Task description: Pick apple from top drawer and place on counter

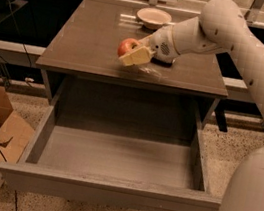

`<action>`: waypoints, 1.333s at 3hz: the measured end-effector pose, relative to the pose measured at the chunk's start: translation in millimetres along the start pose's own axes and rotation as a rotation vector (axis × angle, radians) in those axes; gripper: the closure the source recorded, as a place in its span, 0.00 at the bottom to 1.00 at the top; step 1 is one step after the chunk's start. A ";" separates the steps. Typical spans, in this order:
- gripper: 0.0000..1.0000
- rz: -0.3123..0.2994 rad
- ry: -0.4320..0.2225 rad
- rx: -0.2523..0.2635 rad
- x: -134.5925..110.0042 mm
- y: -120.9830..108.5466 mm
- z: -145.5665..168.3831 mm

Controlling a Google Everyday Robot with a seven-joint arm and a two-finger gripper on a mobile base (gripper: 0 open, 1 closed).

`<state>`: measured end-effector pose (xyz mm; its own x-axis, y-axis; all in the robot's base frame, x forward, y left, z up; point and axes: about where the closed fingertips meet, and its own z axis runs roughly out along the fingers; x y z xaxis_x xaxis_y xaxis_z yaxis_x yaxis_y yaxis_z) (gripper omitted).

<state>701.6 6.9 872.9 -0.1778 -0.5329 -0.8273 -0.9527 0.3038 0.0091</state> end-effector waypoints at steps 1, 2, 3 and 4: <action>0.59 0.022 0.037 -0.012 7.3 -6.6 21.0; 0.36 0.052 0.068 -0.022 16.9 -10.3 35.6; 0.13 0.052 0.068 -0.022 16.9 -10.3 35.8; 0.00 0.052 0.068 -0.022 16.9 -10.3 35.8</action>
Offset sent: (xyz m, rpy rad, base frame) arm 0.0230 0.0158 -0.0492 -0.0729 0.1129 -0.0305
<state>717.2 23.1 838.7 -0.2430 -0.5693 -0.7854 -0.9468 0.3152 0.0644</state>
